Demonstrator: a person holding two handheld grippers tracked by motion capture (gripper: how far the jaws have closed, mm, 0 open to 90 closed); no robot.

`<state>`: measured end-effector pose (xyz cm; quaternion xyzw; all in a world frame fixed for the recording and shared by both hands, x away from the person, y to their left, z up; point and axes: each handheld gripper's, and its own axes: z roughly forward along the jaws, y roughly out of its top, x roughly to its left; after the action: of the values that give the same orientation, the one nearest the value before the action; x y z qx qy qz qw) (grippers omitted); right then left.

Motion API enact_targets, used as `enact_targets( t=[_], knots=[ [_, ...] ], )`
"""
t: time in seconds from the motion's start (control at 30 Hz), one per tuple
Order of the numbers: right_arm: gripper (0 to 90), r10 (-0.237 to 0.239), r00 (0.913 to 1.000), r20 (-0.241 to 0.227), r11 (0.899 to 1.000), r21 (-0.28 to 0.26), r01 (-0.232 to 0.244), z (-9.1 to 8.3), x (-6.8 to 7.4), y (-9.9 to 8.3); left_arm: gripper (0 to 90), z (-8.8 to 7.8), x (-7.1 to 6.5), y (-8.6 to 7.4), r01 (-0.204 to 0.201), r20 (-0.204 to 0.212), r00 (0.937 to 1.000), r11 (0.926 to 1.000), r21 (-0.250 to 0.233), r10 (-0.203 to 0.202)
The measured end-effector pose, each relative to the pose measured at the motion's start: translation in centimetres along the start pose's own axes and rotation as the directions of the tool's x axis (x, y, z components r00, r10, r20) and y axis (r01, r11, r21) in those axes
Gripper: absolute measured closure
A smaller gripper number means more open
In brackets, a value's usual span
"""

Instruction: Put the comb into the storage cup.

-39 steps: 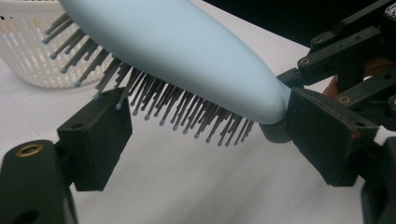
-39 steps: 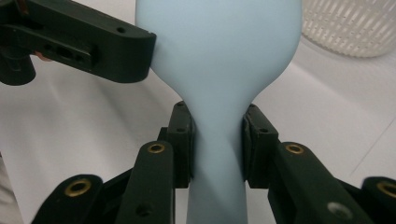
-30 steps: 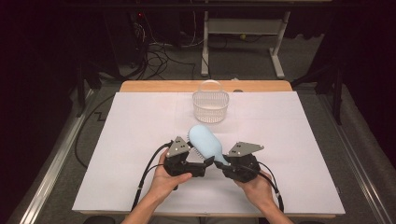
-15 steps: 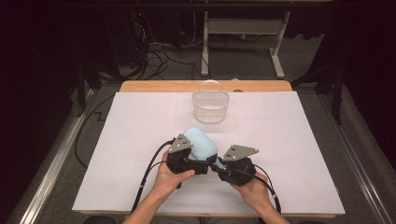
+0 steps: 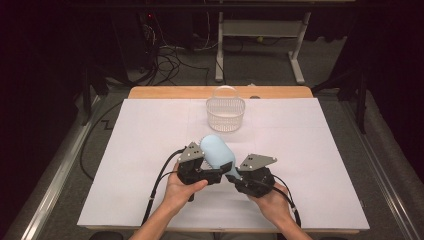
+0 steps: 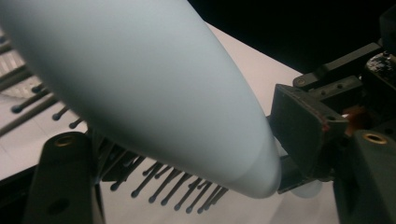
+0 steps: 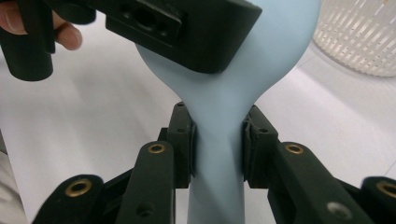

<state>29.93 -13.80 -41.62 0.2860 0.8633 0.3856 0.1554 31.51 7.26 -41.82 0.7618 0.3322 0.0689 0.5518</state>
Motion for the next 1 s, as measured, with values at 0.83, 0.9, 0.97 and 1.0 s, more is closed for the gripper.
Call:
enact_targets(
  t=[0.83,0.9,0.97,1.0],
  knots=[
    [69.9,0.001,0.9997,-0.026,1.0,0.009,-0.001,0.6,-0.2,0.6,50.8,-1.4,-0.3,1.9,0.039,0.064,0.9972,0.9993,0.002,-0.039],
    [69.8,0.009,0.9994,-0.033,1.0,0.006,-0.009,0.7,-0.2,0.6,51.5,-1.4,-0.3,2.1,0.035,0.071,0.9968,0.9993,0.015,-0.036],
    [69.7,0.009,0.9991,-0.042,1.0,0.006,-0.009,0.7,-0.2,0.6,52.1,-1.5,-0.3,2.3,0.026,0.073,0.997,0.9993,0.027,-0.028],
    [69.7,0.011,0.9991,-0.042,1.0,0.005,-0.011,0.7,-0.2,0.6,52.1,-1.5,-0.3,2.4,0.026,0.072,0.997,0.9992,0.032,-0.028]
  ],
)
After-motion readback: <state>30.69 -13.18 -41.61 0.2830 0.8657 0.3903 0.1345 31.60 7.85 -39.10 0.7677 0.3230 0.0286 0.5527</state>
